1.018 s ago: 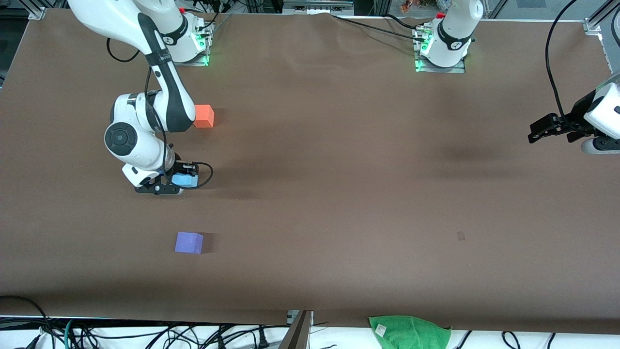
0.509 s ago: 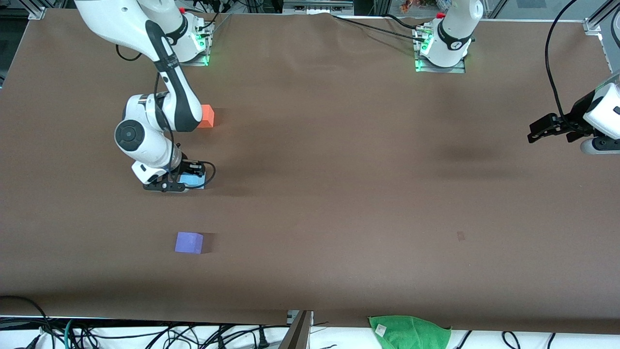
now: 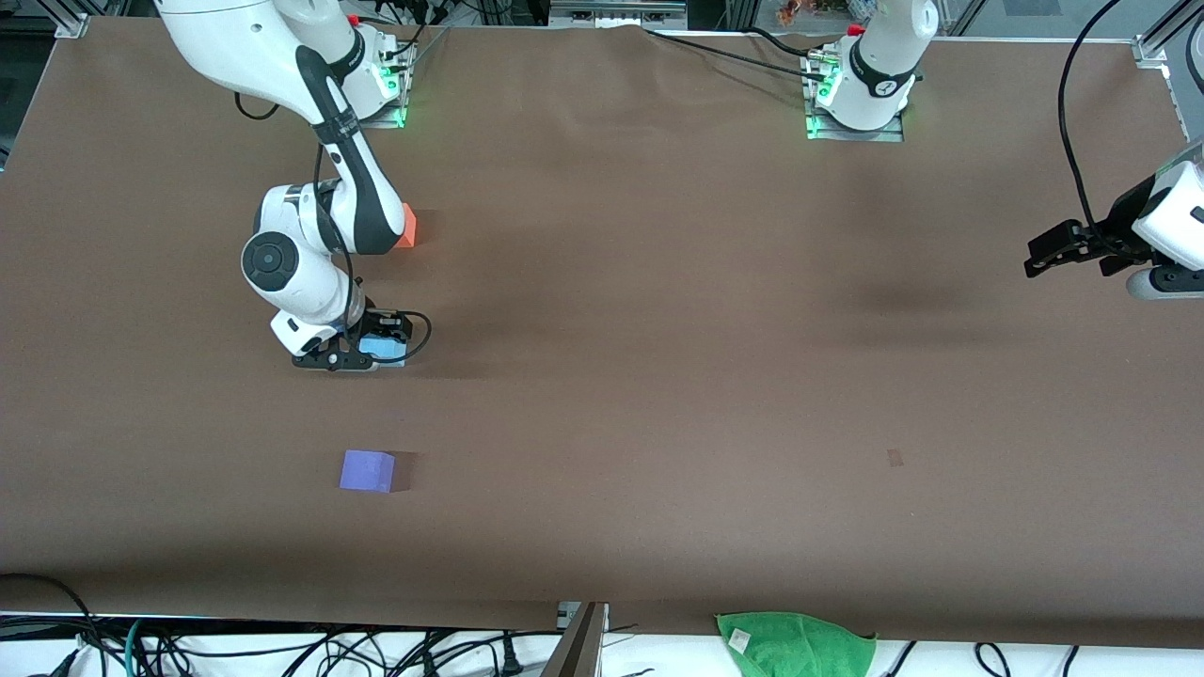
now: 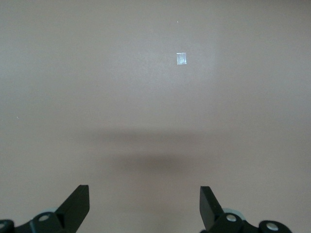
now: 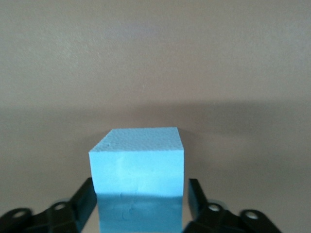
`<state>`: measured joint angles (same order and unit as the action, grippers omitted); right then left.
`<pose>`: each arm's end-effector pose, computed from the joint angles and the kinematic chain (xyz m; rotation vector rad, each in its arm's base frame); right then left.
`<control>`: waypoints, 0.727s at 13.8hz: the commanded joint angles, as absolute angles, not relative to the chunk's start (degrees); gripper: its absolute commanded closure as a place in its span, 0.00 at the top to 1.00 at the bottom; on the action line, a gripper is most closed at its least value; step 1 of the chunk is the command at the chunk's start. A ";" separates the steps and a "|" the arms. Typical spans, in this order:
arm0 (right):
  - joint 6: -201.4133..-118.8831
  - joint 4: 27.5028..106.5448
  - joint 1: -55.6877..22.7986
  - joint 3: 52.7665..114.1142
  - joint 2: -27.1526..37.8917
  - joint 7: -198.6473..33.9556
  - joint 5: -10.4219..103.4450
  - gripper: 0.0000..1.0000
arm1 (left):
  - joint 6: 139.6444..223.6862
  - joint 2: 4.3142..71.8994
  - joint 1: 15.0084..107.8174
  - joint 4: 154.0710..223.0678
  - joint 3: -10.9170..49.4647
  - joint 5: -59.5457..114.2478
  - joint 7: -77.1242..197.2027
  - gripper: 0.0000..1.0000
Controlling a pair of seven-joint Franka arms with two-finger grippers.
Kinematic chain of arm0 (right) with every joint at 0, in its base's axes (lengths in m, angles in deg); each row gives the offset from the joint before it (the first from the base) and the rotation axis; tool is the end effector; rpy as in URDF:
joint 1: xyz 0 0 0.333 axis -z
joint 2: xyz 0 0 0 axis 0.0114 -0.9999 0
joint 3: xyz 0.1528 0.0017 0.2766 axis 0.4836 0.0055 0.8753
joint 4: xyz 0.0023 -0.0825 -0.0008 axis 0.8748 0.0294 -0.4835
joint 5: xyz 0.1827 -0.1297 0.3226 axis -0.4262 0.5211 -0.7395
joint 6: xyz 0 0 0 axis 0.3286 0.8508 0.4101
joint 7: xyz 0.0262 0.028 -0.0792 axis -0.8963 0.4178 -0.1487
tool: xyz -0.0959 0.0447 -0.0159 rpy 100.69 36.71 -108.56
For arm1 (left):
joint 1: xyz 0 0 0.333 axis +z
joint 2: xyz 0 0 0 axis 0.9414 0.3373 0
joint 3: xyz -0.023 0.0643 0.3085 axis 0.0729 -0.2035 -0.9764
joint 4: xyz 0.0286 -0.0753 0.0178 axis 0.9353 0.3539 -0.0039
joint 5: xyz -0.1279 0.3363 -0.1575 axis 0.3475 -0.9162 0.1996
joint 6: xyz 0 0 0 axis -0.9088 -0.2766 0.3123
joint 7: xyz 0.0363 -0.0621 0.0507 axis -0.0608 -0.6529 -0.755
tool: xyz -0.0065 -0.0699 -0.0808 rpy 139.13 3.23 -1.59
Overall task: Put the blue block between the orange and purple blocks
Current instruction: 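Carry the light-blue cube with the right gripper toward the orange cube, then set the cube down between the orange and purple cubes, open the right gripper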
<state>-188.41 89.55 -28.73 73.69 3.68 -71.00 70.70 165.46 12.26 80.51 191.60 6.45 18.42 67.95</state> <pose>0.5573 0.1388 0.2061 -3.1296 0.0335 0.0463 0.5570 0.0467 0.5382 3.1376 0.0921 -0.0450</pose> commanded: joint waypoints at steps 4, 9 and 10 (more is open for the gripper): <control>-167.55 75.71 -28.53 71.58 6.33 -73.18 70.09 1.00 | 165.14 10.90 80.83 192.57 6.75 17.13 68.95 1.00; -144.93 58.47 -28.09 68.59 6.33 -76.25 74.72 1.00 | 165.05 10.73 80.83 192.57 6.75 17.22 68.95 1.00; -142.03 56.27 -28.00 68.24 6.42 -77.56 77.09 1.00 | 165.05 10.21 80.75 192.66 6.75 17.22 68.95 1.00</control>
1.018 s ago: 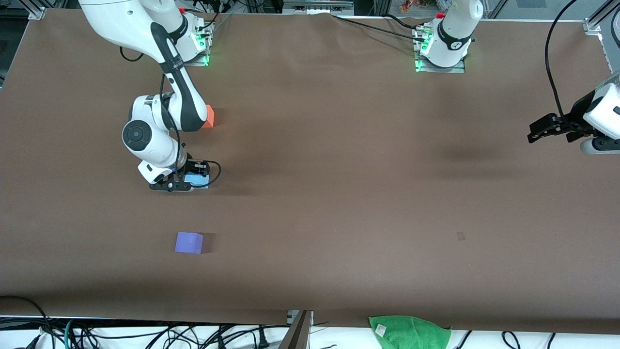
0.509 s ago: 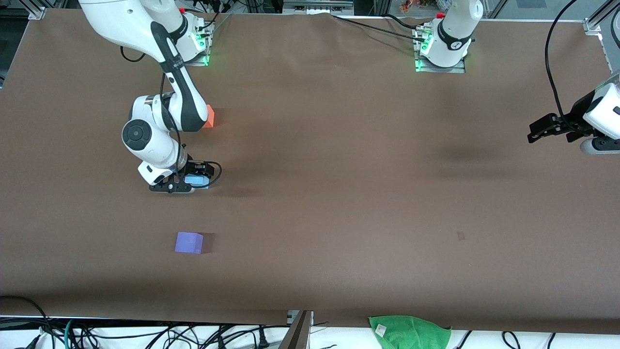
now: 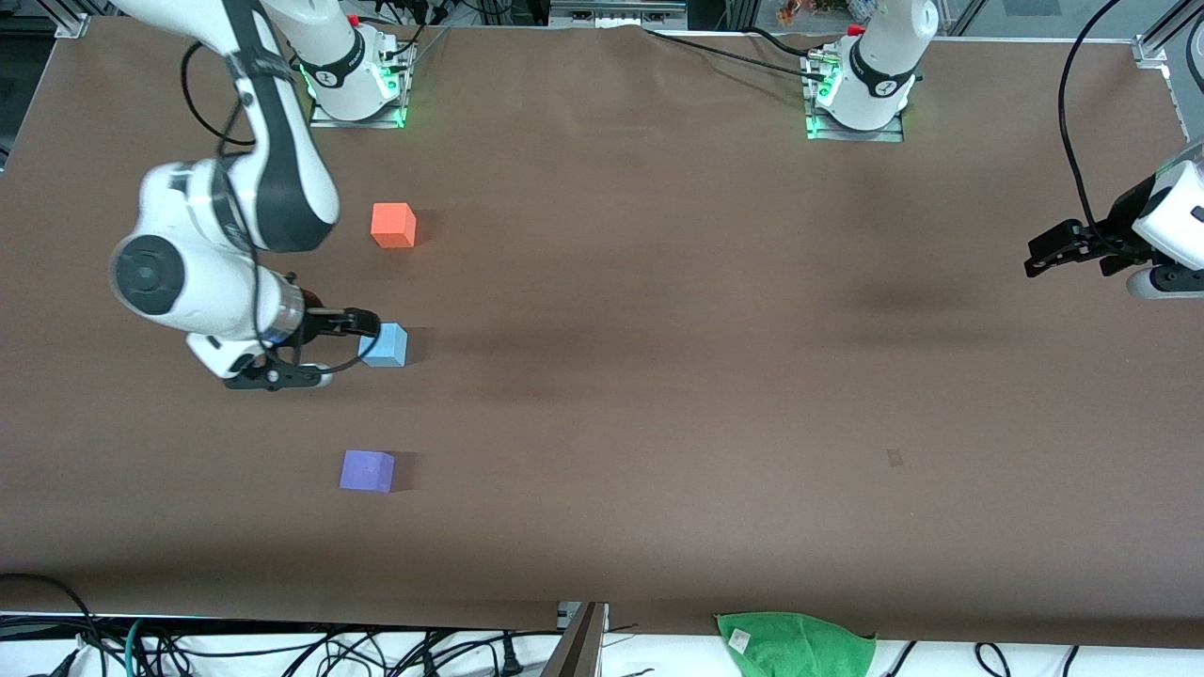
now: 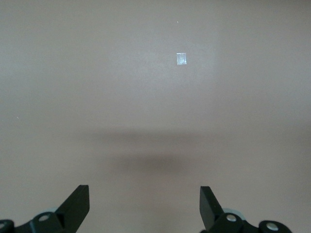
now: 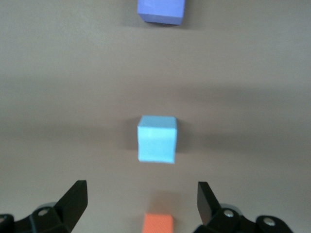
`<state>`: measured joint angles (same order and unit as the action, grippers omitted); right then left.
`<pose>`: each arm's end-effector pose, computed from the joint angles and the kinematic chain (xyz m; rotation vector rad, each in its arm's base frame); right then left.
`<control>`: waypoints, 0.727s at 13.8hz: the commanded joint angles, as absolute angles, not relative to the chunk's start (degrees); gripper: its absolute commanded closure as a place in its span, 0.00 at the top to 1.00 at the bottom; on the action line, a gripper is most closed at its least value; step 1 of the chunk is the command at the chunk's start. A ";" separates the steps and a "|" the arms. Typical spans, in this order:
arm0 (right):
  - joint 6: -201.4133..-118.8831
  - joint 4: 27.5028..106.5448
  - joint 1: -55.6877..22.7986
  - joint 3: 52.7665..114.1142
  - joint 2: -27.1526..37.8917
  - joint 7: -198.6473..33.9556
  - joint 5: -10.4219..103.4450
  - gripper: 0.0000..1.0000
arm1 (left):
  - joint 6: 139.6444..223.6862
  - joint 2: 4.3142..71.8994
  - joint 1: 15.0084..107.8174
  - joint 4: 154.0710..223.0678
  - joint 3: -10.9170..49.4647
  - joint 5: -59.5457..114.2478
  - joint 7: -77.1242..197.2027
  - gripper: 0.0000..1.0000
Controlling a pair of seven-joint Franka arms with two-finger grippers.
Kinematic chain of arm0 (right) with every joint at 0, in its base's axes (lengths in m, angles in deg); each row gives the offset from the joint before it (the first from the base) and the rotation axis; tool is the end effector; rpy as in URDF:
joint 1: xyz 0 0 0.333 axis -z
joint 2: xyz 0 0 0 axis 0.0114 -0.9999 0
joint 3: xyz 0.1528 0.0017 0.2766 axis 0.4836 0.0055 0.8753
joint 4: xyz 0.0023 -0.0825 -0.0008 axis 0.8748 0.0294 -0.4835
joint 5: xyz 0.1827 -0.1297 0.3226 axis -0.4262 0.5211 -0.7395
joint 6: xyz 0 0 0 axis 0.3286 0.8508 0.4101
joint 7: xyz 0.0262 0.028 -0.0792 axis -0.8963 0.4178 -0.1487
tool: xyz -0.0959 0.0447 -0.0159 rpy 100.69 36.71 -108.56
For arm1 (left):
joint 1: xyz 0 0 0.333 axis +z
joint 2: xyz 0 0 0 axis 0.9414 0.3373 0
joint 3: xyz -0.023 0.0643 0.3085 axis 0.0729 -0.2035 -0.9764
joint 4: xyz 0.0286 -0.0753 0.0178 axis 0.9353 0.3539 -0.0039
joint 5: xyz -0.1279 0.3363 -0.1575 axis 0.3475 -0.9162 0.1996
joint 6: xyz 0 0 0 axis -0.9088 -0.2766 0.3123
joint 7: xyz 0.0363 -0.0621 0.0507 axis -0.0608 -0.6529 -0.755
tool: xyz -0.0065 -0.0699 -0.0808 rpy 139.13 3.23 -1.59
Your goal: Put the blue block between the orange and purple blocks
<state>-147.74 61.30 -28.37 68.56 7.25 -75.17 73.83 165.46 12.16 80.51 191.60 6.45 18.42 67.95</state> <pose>0.6264 0.1340 0.4004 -3.1144 -0.1143 0.2839 0.5566 0.0467 0.5392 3.1379 0.0921 -0.0422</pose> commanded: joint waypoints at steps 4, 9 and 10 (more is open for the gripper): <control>-133.14 46.24 -27.91 62.98 6.42 -86.34 78.96 1.00 | 165.31 10.03 80.83 193.27 6.75 17.22 68.86 1.00; -126.80 44.12 -28.00 60.68 9.23 -86.63 79.23 1.00 | 165.31 9.76 80.83 193.45 6.75 17.22 68.86 1.00; -125.05 44.12 -27.74 60.76 9.41 -86.28 78.97 1.00 | 165.40 9.76 80.83 193.45 6.75 17.22 68.86 1.00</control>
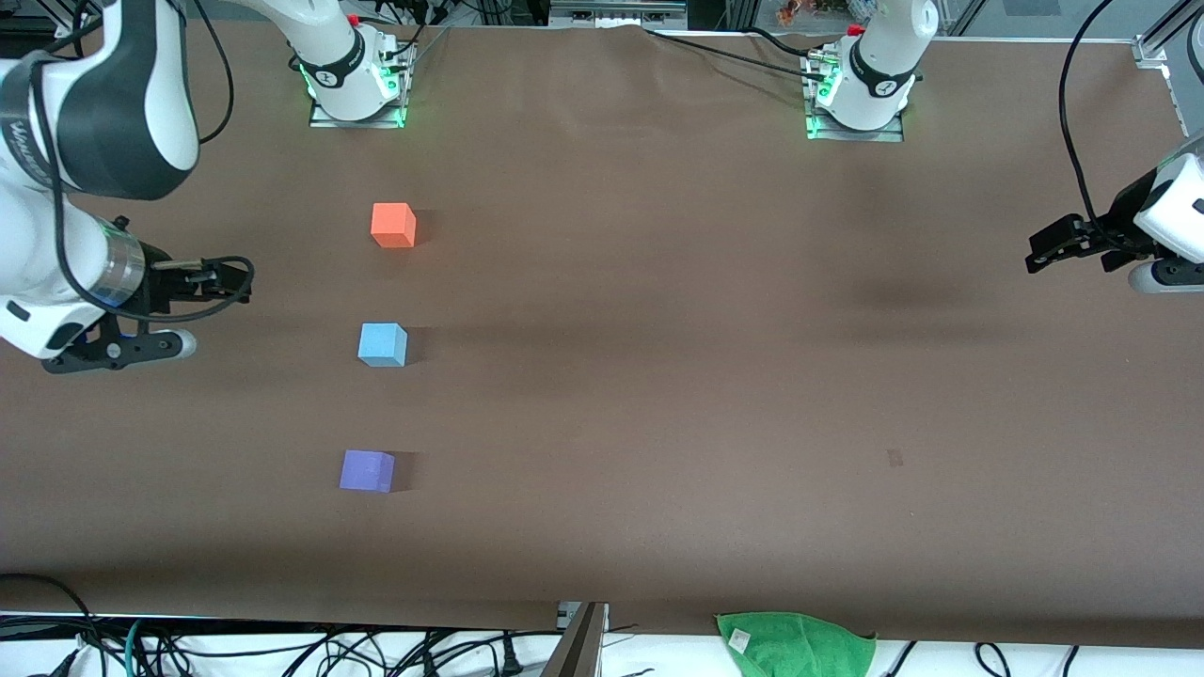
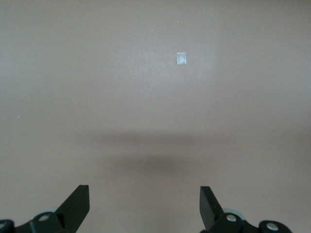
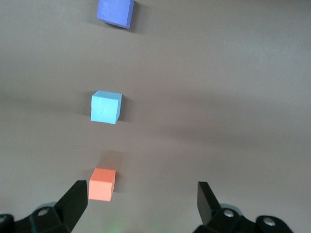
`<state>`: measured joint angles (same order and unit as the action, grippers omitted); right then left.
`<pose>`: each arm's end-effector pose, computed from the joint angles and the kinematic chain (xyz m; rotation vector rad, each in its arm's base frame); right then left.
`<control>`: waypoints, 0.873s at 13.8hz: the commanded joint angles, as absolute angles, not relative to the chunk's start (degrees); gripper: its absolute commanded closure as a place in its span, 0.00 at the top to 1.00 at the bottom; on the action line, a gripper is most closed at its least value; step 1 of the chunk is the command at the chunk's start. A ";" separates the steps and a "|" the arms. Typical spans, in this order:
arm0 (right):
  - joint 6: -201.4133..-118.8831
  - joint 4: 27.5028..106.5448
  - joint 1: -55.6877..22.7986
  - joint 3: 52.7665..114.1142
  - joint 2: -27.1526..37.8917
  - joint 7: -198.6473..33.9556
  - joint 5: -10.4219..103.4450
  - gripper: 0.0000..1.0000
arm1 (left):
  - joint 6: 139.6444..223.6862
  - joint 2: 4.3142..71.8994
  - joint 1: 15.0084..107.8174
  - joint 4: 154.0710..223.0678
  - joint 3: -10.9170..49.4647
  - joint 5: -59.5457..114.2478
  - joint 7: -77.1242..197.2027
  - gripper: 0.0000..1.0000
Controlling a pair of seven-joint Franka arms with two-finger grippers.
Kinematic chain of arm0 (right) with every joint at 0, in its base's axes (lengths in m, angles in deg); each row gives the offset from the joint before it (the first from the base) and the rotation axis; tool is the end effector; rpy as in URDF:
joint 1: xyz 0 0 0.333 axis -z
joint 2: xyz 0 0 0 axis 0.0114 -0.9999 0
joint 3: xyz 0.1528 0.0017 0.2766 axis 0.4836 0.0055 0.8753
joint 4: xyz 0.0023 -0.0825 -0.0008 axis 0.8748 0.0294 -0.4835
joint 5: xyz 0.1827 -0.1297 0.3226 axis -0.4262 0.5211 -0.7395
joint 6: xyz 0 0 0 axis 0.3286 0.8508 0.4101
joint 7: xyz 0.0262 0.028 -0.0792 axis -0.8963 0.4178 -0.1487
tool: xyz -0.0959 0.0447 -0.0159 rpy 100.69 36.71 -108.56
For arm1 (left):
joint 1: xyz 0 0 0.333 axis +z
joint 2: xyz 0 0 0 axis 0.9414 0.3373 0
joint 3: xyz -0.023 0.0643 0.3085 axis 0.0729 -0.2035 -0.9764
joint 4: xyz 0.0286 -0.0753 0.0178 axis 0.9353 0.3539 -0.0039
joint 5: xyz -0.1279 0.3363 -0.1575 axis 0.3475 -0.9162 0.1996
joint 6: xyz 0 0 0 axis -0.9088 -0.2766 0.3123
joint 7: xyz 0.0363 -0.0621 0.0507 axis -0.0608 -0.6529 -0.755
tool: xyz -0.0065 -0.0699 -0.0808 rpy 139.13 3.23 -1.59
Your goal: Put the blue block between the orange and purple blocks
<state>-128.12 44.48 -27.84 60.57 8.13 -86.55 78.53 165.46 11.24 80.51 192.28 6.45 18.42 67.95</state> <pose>0.6315 0.0632 0.5309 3.0444 0.2695 -0.3111 0.5520 0.0460 0.5424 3.1397 0.0922 -0.0359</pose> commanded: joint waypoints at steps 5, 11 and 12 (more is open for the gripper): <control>-121.44 46.12 -11.71 77.21 15.98 -86.46 79.05 1.00 | 165.40 9.06 80.75 194.15 7.98 17.22 67.28 1.00; -127.04 51.23 -1.72 87.75 24.86 -87.15 83.62 1.00 | 164.53 11.86 80.83 187.48 7.45 17.30 67.19 1.00; -126.36 51.23 -1.55 87.75 25.75 -87.07 83.80 1.00 | 163.56 12.39 80.83 186.34 7.45 17.30 67.19 1.00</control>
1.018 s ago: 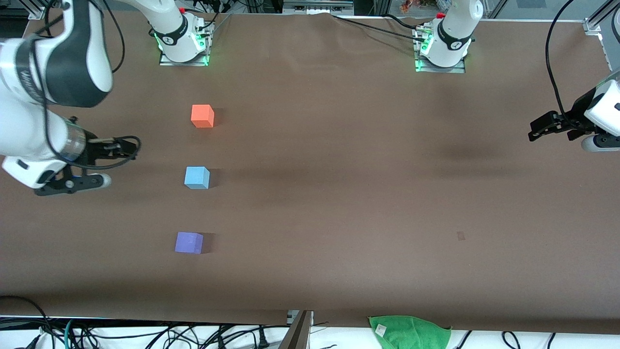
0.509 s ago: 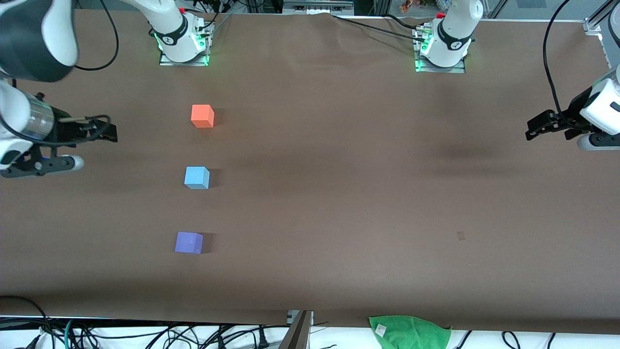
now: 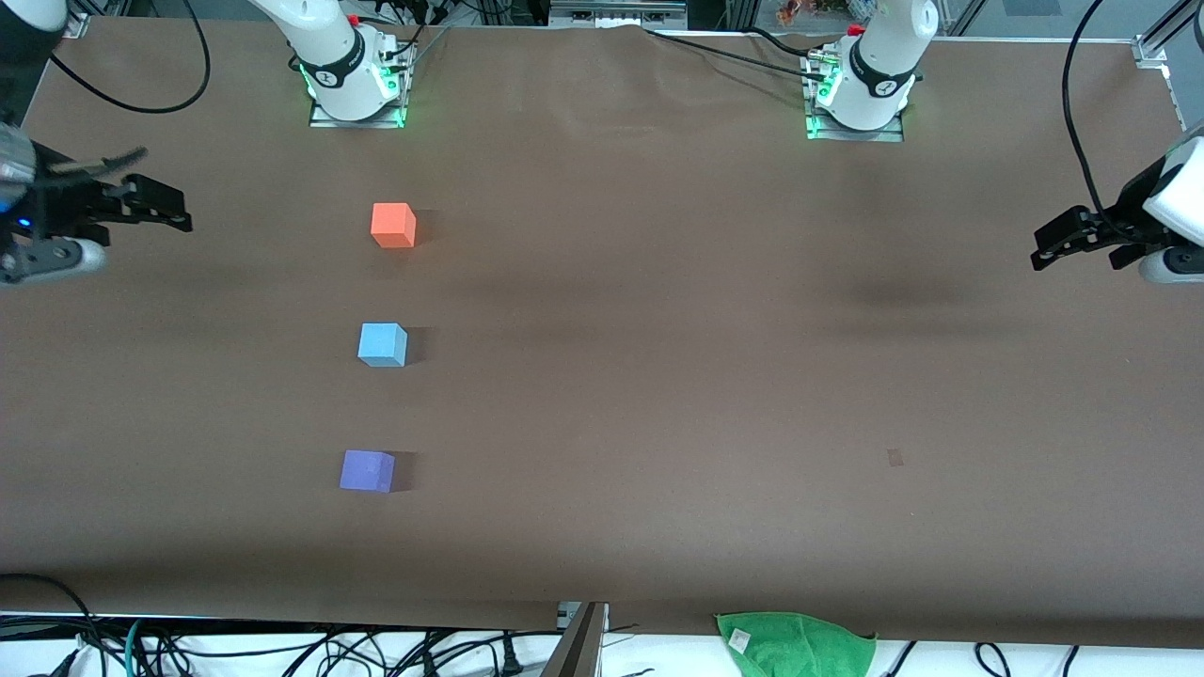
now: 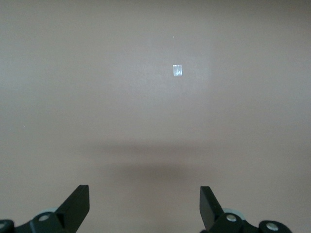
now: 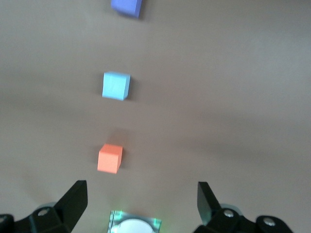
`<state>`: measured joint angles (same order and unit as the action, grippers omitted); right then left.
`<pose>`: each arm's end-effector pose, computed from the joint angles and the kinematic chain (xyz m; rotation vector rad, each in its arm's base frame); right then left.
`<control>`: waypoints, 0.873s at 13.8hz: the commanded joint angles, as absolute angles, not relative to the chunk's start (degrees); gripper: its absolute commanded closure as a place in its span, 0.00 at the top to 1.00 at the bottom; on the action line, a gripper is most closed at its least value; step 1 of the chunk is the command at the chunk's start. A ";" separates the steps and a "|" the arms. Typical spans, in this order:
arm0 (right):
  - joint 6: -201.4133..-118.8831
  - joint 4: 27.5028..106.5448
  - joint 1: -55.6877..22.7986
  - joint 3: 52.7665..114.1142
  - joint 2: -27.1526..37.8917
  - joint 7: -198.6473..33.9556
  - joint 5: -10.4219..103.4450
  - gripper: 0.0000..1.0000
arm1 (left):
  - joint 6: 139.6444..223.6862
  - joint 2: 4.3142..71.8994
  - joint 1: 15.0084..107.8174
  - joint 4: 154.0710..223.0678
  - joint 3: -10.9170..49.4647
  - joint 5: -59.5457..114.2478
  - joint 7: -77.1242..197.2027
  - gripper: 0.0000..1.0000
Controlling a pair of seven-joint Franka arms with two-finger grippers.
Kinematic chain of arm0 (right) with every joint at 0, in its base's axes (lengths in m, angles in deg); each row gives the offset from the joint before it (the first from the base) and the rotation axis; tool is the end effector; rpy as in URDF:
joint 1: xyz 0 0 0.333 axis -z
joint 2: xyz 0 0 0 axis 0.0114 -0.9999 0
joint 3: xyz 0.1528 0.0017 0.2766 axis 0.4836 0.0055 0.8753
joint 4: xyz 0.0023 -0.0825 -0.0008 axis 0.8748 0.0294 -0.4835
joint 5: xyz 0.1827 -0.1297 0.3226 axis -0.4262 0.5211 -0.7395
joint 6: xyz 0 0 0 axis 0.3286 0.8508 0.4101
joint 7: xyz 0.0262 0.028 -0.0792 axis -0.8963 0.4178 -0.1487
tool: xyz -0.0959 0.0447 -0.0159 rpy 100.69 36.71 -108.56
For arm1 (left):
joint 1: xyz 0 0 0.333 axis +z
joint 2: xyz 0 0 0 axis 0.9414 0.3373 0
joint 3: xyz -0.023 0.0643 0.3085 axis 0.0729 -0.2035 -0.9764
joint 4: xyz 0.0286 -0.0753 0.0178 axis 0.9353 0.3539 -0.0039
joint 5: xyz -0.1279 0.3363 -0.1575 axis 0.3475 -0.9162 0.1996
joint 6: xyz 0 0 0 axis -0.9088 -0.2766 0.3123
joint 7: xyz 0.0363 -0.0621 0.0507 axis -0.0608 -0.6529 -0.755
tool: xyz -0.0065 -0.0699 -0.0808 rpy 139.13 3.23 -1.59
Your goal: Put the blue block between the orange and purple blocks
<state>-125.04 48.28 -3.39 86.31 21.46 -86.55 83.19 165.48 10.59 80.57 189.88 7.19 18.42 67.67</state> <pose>0.5764 0.0171 0.6178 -3.1145 -0.2926 0.1973 0.5541 0.0391 0.5688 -3.1363 -0.0810 -0.0478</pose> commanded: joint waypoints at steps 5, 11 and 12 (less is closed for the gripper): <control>-123.90 53.95 -1.10 89.86 27.25 -83.93 84.41 1.00 | 160.48 14.77 80.83 182.20 7.54 17.48 67.11 1.00; -123.63 52.91 -1.72 90.12 25.94 -80.39 84.59 1.00 | 160.30 15.30 80.83 182.28 7.54 17.57 67.11 1.00; -123.63 52.90 -1.63 90.12 25.85 -80.56 84.59 1.00 | 160.30 15.30 80.83 182.28 7.54 17.57 67.11 1.00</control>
